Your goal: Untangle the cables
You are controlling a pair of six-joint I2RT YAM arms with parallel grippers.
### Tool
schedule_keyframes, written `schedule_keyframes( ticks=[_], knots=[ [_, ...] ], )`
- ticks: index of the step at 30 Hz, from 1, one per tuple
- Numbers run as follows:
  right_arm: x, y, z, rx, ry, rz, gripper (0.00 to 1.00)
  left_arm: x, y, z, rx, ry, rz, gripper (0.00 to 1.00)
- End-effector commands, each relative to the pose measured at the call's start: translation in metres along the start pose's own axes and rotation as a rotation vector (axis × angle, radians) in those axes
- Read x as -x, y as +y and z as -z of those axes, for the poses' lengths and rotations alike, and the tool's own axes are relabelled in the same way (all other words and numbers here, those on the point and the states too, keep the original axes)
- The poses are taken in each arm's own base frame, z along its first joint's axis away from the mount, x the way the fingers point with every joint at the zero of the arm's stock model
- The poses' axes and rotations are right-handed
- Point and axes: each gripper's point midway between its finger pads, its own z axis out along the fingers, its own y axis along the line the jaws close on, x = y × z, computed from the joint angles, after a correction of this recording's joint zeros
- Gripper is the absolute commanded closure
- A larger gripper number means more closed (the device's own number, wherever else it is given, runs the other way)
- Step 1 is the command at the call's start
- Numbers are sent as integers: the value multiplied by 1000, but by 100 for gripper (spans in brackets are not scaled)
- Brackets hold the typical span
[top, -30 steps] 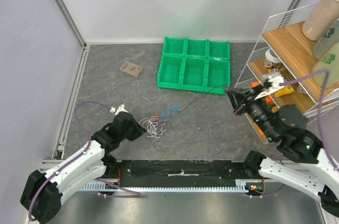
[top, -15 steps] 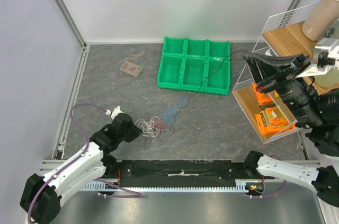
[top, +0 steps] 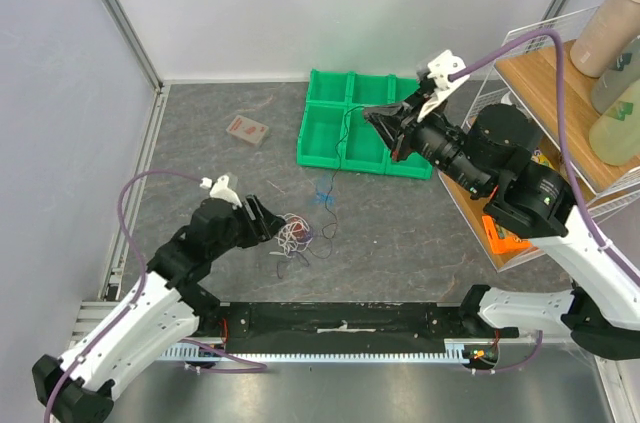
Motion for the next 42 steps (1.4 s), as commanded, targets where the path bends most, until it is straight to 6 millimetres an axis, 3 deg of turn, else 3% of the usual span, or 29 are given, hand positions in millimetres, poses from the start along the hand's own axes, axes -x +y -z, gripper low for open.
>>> schedule_keyframes(
  ticks=[1, 6, 11, 15, 18, 20, 22, 24, 27, 31, 34, 37, 42],
  knots=[
    [22, 21, 17, 142, -56, 51, 100, 32, -83, 46, -383, -76, -238, 27],
    [3, 38, 15, 245, -8, 77, 100, 53, -162, 81, -729, -119, -451, 21],
    [14, 61, 10, 351, -17, 6, 100, 84, -218, 75, -856, -161, -567, 7],
    [28, 70, -1, 368, -29, -82, 100, 91, -239, 71, -937, -237, -692, 6],
    [52, 73, -5, 368, -64, -147, 100, 79, -247, 68, -1012, -147, -723, 7],
    [63, 75, -7, 369, -83, -187, 100, 75, -248, 60, -1012, -99, -723, 14],
    [74, 77, -6, 375, -111, -237, 100, 78, -241, 43, -943, -100, -704, 29],
    [90, 79, -1, 392, -168, -276, 100, 87, -221, 11, -775, -129, -663, 49],
    [117, 86, 7, 437, -233, -318, 100, 95, -188, -26, -570, -143, -660, 66],
    [174, 84, 27, 459, -360, -310, 100, 90, -132, -63, -325, -73, -613, 88],
    [219, 67, 46, 391, -496, -279, 100, 72, -84, -78, -209, 16, -507, 91],
    [261, 51, 68, 328, -646, -254, 100, 59, -41, -75, -135, 62, -379, 90],
    [282, 39, 83, 282, -750, -230, 100, 52, 16, -57, 47, 67, -276, 87]
  ],
)
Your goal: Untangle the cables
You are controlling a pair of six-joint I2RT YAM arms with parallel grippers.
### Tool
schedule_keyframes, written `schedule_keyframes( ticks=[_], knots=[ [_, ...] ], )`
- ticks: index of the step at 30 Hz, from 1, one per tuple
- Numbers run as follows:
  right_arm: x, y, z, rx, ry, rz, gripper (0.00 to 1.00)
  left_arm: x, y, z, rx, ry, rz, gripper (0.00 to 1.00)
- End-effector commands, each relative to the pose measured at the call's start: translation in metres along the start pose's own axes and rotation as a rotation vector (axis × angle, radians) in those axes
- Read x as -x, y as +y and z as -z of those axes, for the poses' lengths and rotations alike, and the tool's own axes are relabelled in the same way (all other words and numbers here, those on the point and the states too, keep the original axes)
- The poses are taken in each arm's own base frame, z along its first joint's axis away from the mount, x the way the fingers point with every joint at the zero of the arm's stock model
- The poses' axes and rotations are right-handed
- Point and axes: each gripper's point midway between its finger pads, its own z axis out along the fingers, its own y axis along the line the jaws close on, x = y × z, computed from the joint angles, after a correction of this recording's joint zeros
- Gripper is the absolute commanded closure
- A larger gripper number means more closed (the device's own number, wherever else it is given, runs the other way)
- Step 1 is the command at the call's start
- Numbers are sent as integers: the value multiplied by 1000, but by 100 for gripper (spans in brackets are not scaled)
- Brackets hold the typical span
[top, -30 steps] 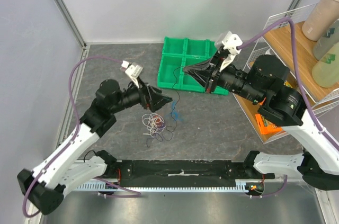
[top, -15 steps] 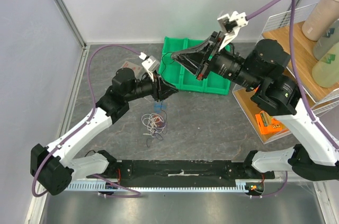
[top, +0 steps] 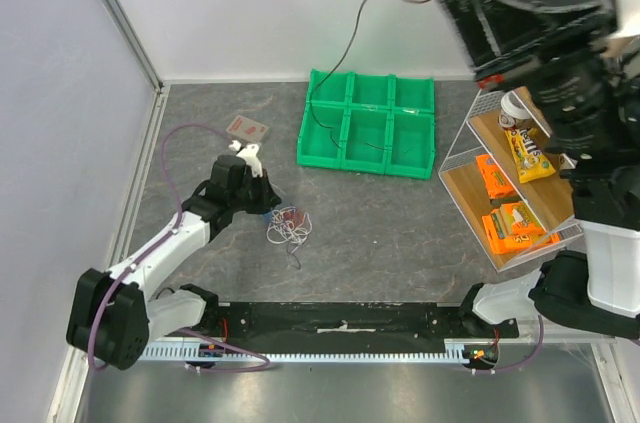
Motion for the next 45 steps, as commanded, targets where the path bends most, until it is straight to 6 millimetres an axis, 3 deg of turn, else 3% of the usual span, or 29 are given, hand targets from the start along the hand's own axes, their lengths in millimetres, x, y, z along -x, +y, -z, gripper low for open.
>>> schedule_keyframes(
  ticks=[1, 3, 5, 9, 14, 17, 23, 29, 34, 41, 45],
  knots=[
    [46, -4, 3, -44, -155, 70, 100, -11, 31, 24, 147, -7, 118, 87],
    [49, -4, 4, -42, -163, 92, 100, -19, 42, 30, 190, 13, 163, 86],
    [37, -12, 2, -72, -127, 107, 100, -15, 46, 35, 211, 6, 180, 86],
    [-33, -44, 9, -178, 46, 118, 100, 9, 38, 43, 193, -24, 161, 86],
    [-115, -99, 46, -391, 286, 232, 100, 36, 16, 56, 129, -37, 137, 86],
    [-149, -124, 61, -483, 385, 292, 100, 43, -2, 61, 53, -32, 144, 84],
    [-198, -166, 76, -629, 506, 390, 100, 50, -25, 71, -44, -8, 147, 76],
    [-201, -236, 71, -737, 487, 332, 100, 54, -43, 82, -121, 12, 142, 66],
    [-187, -268, 59, -755, 461, 355, 100, 50, -49, 89, -147, 17, 140, 56],
    [-173, -323, 80, -853, 486, 430, 100, 53, -51, 93, -152, 12, 128, 52],
    [-166, -343, 91, -888, 493, 445, 100, 54, -54, 92, -165, 26, 127, 51]
  ],
)
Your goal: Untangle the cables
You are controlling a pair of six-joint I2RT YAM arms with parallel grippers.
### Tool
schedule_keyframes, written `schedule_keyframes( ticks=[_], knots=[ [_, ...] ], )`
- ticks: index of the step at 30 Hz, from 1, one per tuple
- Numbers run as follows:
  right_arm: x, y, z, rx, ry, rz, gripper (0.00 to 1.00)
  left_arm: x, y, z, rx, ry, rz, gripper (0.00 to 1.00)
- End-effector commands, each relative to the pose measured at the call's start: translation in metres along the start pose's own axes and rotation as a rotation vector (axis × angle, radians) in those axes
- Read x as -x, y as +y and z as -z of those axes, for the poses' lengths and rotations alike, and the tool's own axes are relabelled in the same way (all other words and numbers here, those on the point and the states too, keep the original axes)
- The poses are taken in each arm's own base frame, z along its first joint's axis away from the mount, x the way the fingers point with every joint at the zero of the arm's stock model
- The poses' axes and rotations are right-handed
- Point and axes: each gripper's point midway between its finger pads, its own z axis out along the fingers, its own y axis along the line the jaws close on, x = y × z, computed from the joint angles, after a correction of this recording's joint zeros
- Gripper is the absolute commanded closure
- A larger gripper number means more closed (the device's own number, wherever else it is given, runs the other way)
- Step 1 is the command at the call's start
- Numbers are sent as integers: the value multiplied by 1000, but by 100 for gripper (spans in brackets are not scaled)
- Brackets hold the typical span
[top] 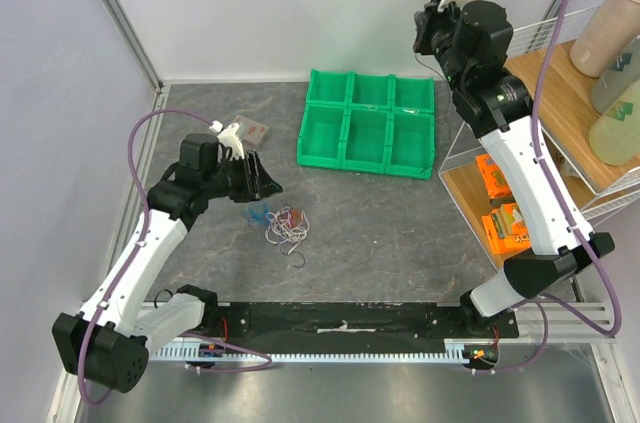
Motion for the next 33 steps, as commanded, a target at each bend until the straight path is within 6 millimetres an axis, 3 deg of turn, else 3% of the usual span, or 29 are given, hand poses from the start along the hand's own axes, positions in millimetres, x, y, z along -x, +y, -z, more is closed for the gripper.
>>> schedule_keyframes(
  ticks=[1, 5, 10, 16, 18, 27, 29, 33],
  knots=[
    [10, -14, -8, -6, -25, 26, 100, 11, -17, 8, -58, -10, -10, 50],
    [-4, -29, -24, -31, -3, 33, 100, 12, -18, 6, -66, -1, -4, 50],
    [-18, -33, -42, -36, 19, 55, 100, 10, -18, 5, -68, 10, -4, 50],
    [-52, -41, -54, -63, 87, 84, 100, 8, -15, 5, -56, 11, -6, 50],
    [-51, -42, -50, -59, 81, 62, 100, 7, -15, 5, -53, 14, -7, 50],
    [28, -30, -33, -5, -81, 1, 100, 11, -15, 1, -54, 28, 4, 49],
    [30, -19, -33, 48, -84, -56, 100, 11, -16, 0, -57, 31, 4, 49],
    [13, 1, -39, 146, -56, -138, 100, 12, -16, 0, -57, 31, 4, 49]
  ],
)
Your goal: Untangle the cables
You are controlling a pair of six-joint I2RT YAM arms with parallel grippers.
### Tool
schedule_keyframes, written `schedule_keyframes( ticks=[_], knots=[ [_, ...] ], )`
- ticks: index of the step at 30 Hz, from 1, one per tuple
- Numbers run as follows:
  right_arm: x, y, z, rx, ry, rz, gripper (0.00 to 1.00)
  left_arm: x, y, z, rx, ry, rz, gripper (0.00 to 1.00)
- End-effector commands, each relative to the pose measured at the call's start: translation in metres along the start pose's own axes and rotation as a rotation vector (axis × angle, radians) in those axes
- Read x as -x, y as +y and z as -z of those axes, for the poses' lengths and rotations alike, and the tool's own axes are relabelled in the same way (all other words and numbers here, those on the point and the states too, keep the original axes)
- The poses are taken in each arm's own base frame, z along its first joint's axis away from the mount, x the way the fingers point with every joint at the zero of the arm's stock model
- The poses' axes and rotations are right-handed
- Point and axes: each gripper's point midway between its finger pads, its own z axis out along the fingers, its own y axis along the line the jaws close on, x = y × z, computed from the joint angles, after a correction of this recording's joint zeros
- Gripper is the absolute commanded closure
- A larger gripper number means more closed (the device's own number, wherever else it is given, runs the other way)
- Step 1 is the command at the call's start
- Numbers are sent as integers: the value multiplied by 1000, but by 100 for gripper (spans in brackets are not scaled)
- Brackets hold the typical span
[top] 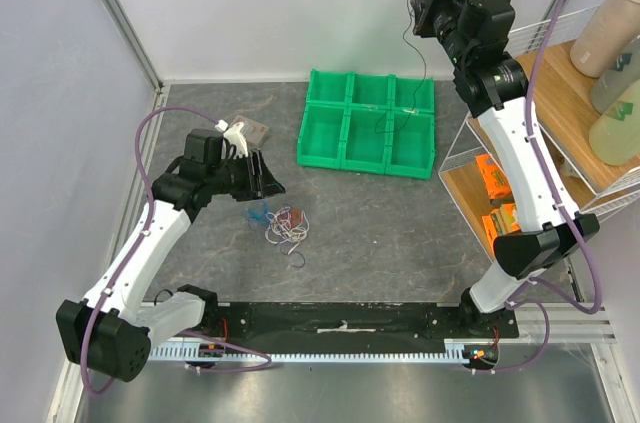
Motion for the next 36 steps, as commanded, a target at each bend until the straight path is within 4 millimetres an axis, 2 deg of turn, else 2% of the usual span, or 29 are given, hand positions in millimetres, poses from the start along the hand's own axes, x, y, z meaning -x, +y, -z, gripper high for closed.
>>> schedule_keyframes(
  ticks=[1, 8, 13, 18, 20, 24, 30, 36],
  knots=[
    [5, 29, 2, 149, -23, -120, 100, 14, -14, 7, -41, -32, -23, 49],
    [-36, 43, -13, 219, 52, -176, 100, 13, -14, 7, -47, -27, -23, 49],
    [-55, 50, -19, 239, 82, -194, 100, 13, -14, 7, -46, -29, -26, 49],
    [-86, 58, -23, 263, 142, -227, 100, 14, -14, 7, -44, -29, -29, 49],
    [-101, 55, -24, 248, 163, -239, 100, 13, -14, 7, -44, -29, -27, 49],
    [-152, 42, -21, 180, 258, -253, 100, 13, -13, 10, -34, -35, -28, 49],
    [-239, 17, -8, 46, 436, -266, 100, 11, -6, 9, 3, -39, -19, 51],
    [-299, 3, -12, -16, 571, -214, 100, 9, -4, 7, 10, -31, -2, 52]
  ],
)
